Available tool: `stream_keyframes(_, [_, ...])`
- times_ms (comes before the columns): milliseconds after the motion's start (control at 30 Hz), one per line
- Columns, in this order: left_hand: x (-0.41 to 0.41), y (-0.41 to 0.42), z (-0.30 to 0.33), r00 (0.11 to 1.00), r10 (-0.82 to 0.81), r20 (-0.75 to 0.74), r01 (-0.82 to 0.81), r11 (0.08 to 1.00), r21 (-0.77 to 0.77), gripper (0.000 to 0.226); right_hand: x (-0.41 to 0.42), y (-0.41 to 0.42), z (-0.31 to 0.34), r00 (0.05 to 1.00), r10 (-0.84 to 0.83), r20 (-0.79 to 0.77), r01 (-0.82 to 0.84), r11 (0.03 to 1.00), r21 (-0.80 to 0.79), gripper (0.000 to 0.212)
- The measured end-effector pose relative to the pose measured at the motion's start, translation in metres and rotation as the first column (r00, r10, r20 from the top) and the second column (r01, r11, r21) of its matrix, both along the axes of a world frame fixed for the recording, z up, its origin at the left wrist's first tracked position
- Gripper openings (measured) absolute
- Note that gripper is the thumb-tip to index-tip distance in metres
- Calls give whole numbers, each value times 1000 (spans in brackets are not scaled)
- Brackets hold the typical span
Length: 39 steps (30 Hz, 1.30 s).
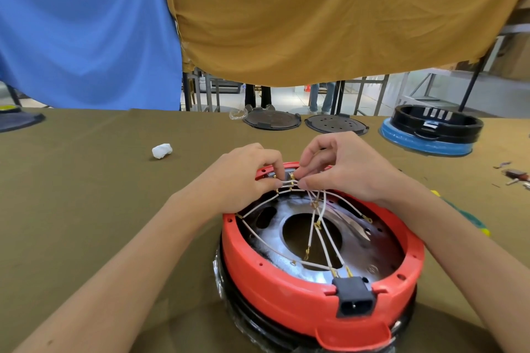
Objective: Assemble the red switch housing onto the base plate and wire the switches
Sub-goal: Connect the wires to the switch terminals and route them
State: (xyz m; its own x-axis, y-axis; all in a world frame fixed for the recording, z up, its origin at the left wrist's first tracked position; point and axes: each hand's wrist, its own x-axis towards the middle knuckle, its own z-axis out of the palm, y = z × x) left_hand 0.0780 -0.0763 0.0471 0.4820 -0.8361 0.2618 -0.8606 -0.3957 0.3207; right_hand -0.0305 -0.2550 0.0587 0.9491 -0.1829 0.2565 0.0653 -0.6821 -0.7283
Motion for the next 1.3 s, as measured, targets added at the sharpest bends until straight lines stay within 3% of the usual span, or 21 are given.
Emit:
stream_keyframes(333, [0,0,0,1000,-2,6,2,1000,5,0,2,-2,-2,1000,-11,7,11,1000,-15,27])
stream_keyframes(867, [-1,-2,0,998,31,49,-29,999,-36,6,9,0,-6,991,-84,103,105,970,-219,28])
stream_keyframes(1300, [-1,-2,-1,992,57,110,-54,998,-27,3,15,-3,-7,992,-95,79,110,968,-227,24])
